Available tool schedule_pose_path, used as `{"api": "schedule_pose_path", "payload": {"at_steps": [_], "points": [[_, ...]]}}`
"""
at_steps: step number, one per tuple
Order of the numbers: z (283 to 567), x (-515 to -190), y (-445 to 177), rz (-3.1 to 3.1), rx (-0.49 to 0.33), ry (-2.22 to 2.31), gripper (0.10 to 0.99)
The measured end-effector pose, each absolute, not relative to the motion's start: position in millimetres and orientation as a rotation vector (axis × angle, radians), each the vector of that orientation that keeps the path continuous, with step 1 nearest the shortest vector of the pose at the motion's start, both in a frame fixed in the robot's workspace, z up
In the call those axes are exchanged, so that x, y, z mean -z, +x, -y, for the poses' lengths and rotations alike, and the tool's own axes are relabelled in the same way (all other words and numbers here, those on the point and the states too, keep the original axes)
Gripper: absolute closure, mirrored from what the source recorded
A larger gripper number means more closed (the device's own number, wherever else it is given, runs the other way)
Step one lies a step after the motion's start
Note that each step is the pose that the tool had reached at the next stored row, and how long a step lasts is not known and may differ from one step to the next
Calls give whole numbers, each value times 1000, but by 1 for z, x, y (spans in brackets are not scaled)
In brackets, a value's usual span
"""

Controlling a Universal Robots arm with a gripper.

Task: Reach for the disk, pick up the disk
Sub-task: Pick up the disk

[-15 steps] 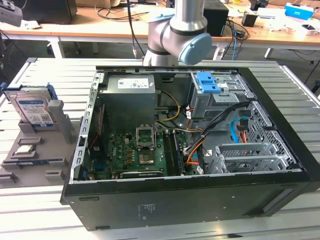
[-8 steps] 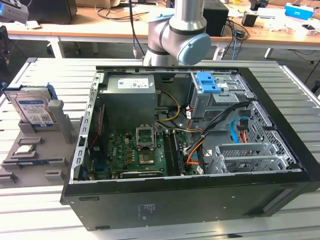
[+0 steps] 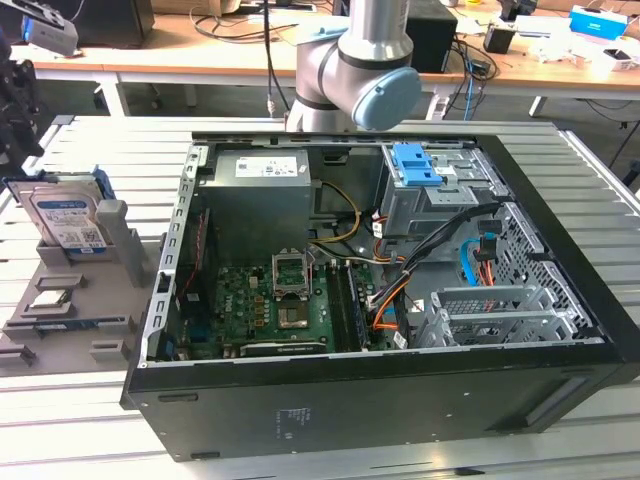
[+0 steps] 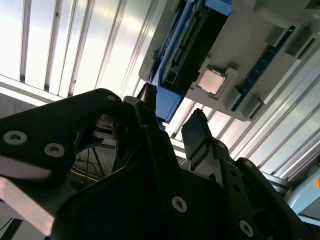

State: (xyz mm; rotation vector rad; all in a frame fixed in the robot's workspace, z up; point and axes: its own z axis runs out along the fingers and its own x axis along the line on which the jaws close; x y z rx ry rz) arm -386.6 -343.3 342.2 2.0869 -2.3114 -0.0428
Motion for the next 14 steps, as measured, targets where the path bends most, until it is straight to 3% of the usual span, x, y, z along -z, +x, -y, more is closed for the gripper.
{"api": "schedule_pose_path", "payload": {"at_steps": [14], "points": [[342,-311,-386,2246,41,2156,604]]}}
